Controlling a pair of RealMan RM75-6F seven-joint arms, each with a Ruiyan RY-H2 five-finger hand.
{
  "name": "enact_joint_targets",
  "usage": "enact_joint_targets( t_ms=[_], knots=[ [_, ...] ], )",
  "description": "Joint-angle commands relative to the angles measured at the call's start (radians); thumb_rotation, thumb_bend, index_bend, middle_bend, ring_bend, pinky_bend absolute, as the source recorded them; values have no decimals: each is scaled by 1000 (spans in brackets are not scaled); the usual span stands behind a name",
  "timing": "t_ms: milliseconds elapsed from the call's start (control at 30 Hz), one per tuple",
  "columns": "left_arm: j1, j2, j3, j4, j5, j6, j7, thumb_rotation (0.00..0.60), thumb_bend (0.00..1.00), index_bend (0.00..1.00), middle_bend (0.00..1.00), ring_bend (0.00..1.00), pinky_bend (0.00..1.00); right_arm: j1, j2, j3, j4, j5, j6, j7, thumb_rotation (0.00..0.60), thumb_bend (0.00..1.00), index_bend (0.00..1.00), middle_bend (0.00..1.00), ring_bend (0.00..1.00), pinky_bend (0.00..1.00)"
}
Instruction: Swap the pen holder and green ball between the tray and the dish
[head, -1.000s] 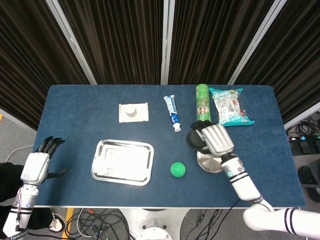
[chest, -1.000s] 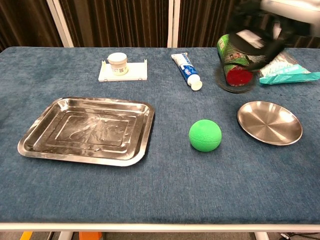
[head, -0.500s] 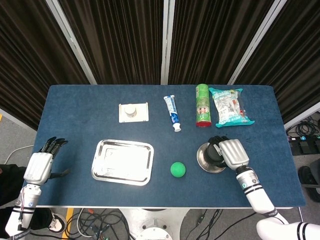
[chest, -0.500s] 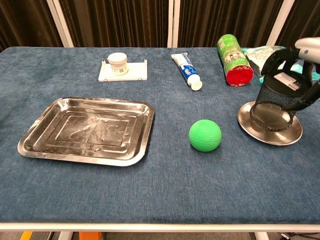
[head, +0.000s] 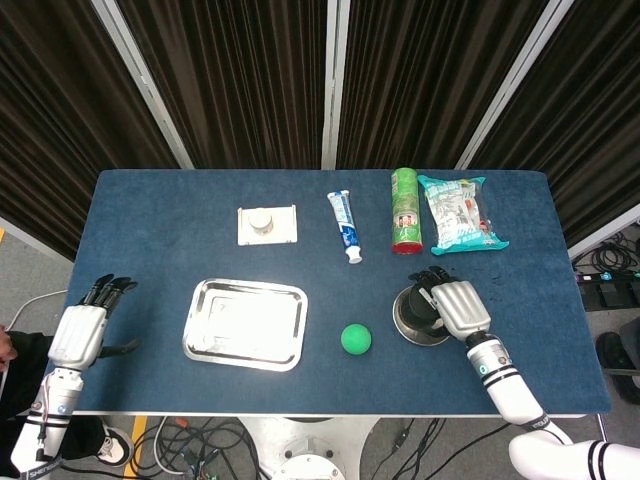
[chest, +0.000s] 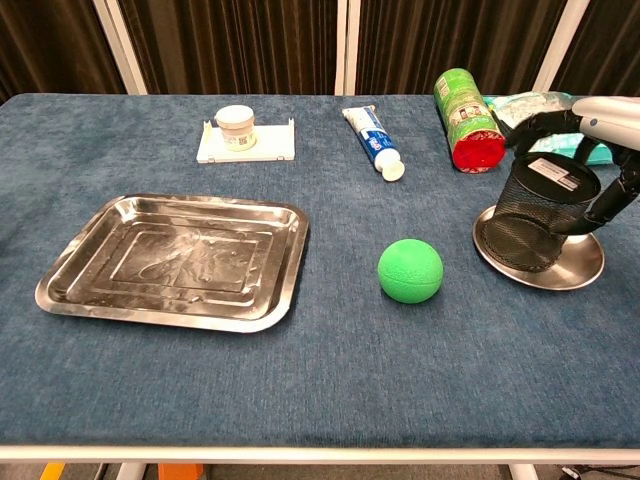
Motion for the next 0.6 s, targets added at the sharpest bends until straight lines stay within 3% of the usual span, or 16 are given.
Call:
enact_joint_targets(
  t_ms=[33, 267, 467, 600],
  knots=[
    [-2, 2, 1, -5, 5, 0, 0, 600, 7, 187, 144, 73, 325, -8, 17, 2, -10, -17, 0, 20, 600, 1, 10, 91, 0, 208],
    [-12, 8, 8, -37, 25, -7, 11, 600, 7, 187, 144, 73, 323, -44, 76, 13, -66, -72, 61, 56, 600, 0, 0, 55, 0, 163],
    [-66, -1, 26, -98, 75, -76, 50, 600, 7, 185, 144, 73, 322, -131, 174, 41, -144, -179, 242, 120, 600, 0, 0, 60, 0, 158],
    [-139, -39, 1, -146, 126, -122, 82, 600, 6, 184, 144, 73, 322, -184, 221, 65, -153, -202, 333, 177, 600, 0, 0, 61, 0, 156]
  ],
)
